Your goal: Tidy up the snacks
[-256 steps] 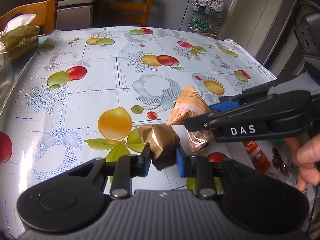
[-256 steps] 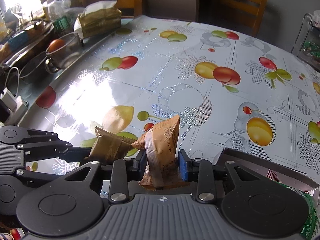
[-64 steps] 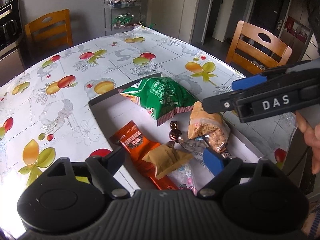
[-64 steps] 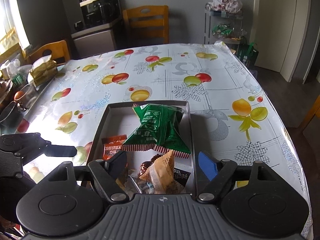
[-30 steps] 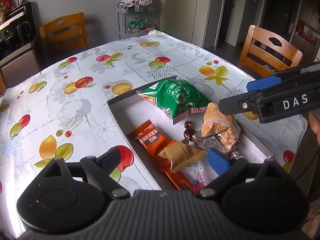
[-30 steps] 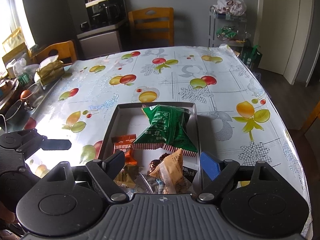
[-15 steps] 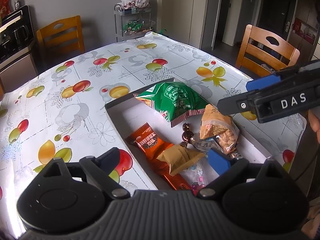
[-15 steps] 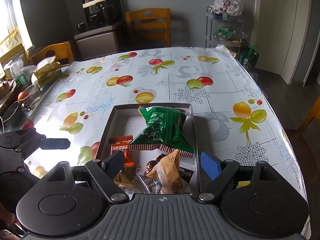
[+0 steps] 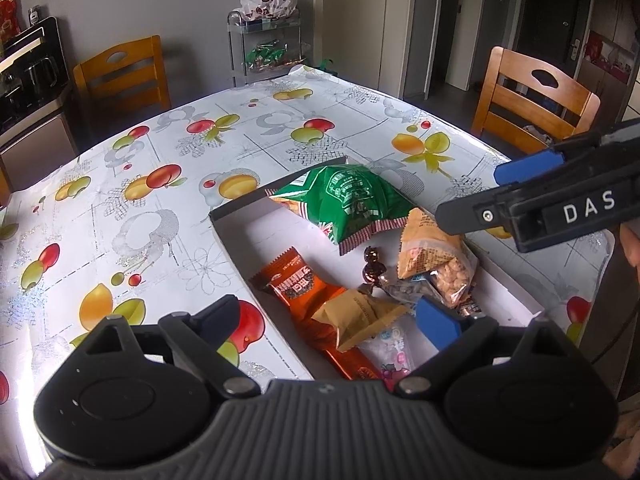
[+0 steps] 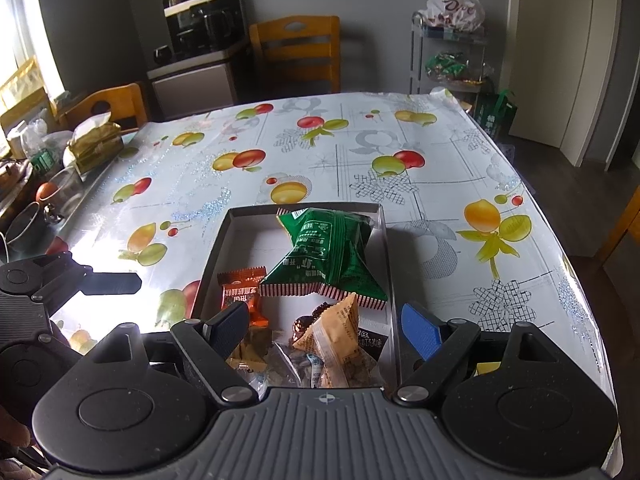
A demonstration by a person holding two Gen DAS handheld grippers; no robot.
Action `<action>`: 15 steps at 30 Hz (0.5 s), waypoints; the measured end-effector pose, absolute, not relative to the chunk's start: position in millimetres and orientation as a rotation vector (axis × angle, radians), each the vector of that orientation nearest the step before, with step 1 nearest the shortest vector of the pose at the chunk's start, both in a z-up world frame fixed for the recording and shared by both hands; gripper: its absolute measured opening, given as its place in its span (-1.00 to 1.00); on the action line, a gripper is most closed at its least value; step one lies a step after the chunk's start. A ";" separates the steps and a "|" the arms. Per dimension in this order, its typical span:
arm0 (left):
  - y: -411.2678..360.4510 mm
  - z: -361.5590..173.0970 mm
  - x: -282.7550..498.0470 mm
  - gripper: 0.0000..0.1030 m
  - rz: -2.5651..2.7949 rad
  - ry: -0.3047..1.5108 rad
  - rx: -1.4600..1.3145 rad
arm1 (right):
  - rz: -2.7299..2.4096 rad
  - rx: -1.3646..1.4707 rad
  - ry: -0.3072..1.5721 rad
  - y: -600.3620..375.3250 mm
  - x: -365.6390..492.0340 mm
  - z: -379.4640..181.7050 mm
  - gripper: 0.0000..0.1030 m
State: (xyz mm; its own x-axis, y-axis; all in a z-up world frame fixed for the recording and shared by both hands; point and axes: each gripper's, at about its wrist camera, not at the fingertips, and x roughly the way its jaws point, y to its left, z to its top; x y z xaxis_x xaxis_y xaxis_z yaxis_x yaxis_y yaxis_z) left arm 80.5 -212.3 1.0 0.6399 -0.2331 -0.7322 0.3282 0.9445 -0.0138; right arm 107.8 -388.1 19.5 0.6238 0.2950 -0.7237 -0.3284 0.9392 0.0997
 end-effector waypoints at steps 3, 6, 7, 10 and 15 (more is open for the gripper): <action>-213.4 1.3 78.2 0.89 -0.330 0.813 0.125 | 0.358 -0.044 0.821 -389.6 105.2 19.2 0.63; -214.2 1.9 76.5 0.91 -0.334 0.809 0.124 | 0.357 -0.042 0.821 -390.7 103.7 19.2 0.63; -214.6 2.2 75.5 0.91 -0.335 0.808 0.125 | 0.356 -0.042 0.820 -391.2 102.8 19.3 0.63; -214.6 2.2 75.6 0.91 -0.335 0.807 0.125 | 0.357 -0.041 0.819 -392.0 101.5 19.3 0.63; -216.9 3.9 70.9 0.92 -0.338 0.802 0.132 | 0.358 -0.041 0.819 -392.0 101.4 19.4 0.63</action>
